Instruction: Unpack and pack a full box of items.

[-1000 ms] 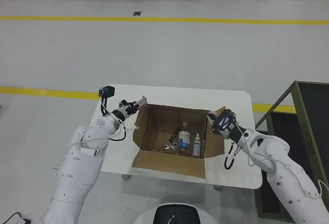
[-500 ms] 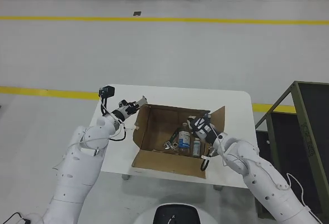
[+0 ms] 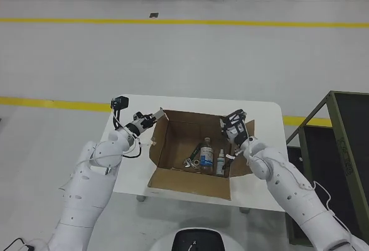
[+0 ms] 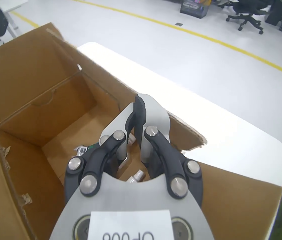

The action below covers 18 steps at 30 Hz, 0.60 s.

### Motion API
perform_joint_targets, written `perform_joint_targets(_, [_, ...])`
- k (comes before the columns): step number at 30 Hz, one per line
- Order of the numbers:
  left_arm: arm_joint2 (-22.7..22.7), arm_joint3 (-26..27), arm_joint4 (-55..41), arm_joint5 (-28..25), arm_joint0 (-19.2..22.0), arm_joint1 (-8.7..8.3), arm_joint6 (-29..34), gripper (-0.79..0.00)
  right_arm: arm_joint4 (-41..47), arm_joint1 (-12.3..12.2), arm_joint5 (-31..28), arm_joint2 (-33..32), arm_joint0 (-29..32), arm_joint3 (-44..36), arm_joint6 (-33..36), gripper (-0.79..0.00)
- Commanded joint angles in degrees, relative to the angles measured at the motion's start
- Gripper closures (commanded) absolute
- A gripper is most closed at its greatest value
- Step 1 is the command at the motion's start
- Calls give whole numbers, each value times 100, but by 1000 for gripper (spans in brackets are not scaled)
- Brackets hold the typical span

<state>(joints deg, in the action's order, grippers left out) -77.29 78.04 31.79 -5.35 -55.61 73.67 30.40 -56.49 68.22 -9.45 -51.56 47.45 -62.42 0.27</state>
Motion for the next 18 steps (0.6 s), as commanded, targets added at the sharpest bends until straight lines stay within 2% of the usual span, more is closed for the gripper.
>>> perform_joint_targets(1, [0,0,0,0,0,0,0,-785,127,63,52,34,-118,222,-17,0])
perform_joint_targets(18, [0,0,0,0,0,0,0,-785,431,591,-168,410,-1101,1939,-76,0])
